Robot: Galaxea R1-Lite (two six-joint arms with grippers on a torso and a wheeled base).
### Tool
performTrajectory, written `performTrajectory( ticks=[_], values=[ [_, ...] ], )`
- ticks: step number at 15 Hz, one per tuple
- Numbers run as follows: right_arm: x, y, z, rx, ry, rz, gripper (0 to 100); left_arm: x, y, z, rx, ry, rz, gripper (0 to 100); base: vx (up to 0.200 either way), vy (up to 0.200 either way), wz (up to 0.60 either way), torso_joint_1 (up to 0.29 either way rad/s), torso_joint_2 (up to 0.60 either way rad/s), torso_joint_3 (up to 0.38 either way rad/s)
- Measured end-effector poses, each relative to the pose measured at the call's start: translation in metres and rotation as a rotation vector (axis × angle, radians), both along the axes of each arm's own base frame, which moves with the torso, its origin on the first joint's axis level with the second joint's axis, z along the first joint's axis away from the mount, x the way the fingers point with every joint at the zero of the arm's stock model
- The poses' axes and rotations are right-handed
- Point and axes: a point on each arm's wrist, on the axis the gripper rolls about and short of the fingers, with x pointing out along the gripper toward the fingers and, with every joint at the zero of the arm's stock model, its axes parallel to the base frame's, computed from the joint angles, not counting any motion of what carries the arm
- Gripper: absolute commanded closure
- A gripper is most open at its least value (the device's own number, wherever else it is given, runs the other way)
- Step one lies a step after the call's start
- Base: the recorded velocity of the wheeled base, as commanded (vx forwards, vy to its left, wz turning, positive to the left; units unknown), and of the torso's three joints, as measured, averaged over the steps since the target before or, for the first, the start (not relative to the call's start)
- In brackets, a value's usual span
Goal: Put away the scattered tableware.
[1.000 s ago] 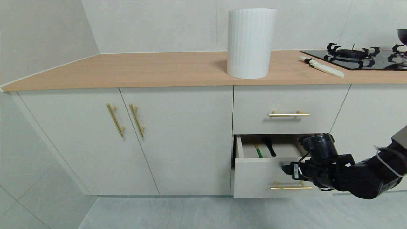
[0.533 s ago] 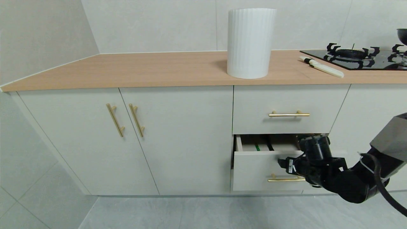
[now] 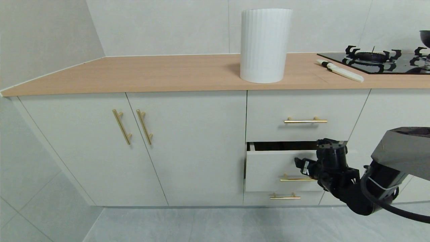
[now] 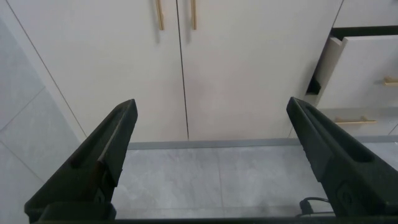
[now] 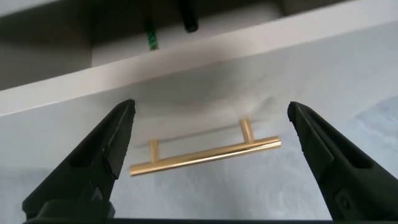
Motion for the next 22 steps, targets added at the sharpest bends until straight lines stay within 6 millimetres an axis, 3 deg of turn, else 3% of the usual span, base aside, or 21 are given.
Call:
performTrajectory(
  ticks=[11,22],
  values=[
    [0.035,-0.005,-0.004,0.033,-0.120,-0.124,0,0.000,0.000,0.000,0.000,0.000,0.000,0,0.000,0.000,0.00,0.000,0.00,0.000],
    [0.055,-0.017,-0.008,0.038,-0.151,-0.181,0,0.000,0.000,0.000,0.000,0.000,0.000,0,0.000,0.000,0.00,0.000,0.00,0.000]
  ],
)
